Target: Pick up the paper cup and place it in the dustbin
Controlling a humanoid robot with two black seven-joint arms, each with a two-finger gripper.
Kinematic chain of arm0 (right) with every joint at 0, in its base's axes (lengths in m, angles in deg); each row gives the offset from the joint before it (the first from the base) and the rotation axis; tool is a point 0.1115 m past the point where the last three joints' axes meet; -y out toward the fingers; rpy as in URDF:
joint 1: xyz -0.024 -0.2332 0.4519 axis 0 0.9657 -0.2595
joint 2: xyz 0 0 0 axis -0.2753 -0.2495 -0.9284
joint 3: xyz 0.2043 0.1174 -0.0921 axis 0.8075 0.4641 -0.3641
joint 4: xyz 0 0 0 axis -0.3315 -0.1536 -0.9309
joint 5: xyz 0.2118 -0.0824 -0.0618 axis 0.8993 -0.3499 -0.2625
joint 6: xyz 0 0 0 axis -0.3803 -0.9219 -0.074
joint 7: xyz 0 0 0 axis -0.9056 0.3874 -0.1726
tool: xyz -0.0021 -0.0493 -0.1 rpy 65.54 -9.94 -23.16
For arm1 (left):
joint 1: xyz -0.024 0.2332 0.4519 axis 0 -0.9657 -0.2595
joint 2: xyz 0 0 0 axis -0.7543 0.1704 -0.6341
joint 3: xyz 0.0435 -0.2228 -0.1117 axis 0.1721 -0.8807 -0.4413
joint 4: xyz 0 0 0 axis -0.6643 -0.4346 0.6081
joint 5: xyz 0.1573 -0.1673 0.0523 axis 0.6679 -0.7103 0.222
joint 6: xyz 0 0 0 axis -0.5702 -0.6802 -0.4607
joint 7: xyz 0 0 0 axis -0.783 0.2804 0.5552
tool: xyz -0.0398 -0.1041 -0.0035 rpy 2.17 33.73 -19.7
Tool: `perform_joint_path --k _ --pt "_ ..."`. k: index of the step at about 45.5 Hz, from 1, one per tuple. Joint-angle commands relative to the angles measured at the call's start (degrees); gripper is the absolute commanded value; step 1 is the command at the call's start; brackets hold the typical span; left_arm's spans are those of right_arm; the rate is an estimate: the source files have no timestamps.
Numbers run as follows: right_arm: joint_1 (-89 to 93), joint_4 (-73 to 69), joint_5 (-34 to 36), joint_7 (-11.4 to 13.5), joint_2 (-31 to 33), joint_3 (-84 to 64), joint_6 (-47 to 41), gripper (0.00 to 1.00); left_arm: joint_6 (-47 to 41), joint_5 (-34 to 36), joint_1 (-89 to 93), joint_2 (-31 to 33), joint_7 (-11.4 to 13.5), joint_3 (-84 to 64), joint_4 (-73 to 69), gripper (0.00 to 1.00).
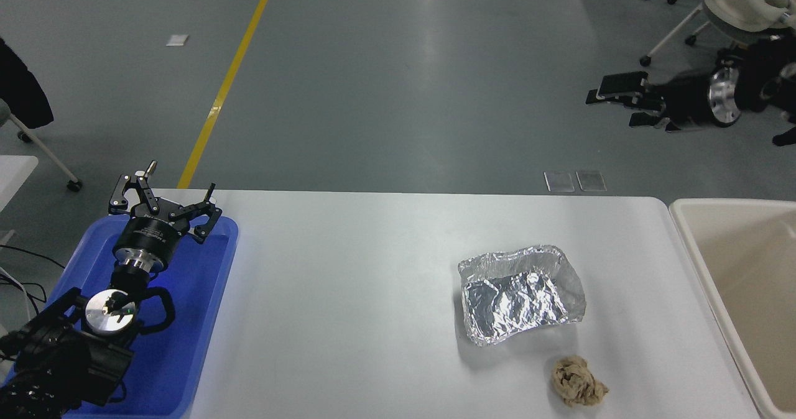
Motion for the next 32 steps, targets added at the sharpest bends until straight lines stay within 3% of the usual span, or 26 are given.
perform_joint_path --k 1,16,32 --pt "-9.6 -8.3 0.0 0.0 -1.3 -10.1 -7.3 1.00 0.0 0.0 0.0 0.0 0.0 0.1 0.0 1.00" --pt "-16.5 -18.7 0.0 0.1 -1.9 -16.9 -7.3 1.00 0.0 0.0 0.0 0.0 0.0 0.0 0.0 1.00" --pt "-17.6 -20.1 0.0 0.2 -1.9 -18.3 -7.3 1.00 0.0 0.0 0.0 0.0 0.0 0.0 0.0 1.00"
